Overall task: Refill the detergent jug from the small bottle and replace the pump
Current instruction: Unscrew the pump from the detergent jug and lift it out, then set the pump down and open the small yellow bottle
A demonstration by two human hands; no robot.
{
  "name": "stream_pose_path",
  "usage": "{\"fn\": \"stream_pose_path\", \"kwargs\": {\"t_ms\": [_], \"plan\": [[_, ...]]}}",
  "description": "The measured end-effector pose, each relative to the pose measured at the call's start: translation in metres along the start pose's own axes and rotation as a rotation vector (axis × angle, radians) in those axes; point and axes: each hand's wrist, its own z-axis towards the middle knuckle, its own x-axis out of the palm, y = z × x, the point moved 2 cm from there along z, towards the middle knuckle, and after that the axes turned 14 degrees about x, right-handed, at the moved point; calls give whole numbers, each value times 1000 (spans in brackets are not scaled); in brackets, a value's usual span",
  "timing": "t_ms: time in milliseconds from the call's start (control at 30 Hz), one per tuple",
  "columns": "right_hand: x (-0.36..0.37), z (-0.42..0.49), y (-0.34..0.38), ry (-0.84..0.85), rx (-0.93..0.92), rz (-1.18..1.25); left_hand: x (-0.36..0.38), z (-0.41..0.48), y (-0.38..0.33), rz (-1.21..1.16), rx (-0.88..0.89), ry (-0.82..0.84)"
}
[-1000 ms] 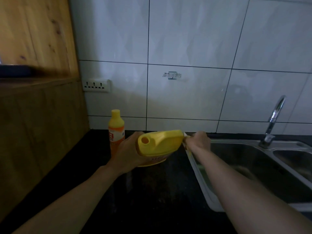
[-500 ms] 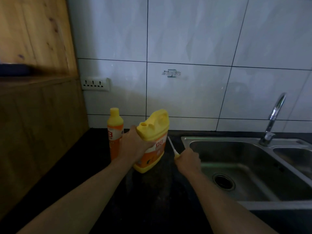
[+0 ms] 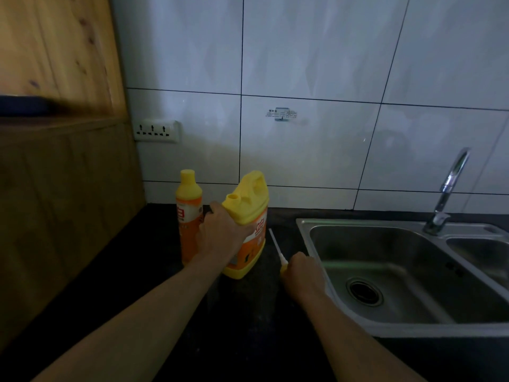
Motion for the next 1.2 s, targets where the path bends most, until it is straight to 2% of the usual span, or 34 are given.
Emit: {"fn": "stream_pose_path", "kwargs": {"t_ms": [433, 700, 900, 1000, 1200], "plan": [[11, -8, 4, 103, -9, -77, 2, -1, 1, 35, -6, 34], [12, -9, 9, 99, -12, -193, -1, -4, 4, -9, -4, 59], [4, -6, 21, 78, -27, -276, -20, -5, -2, 35, 72, -107], [-11, 0, 37, -10, -52, -295, -34, -3, -8, 11, 173, -165], [-58, 7, 87, -330, -35, -12, -54, 9, -8, -29, 114, -305]]}}
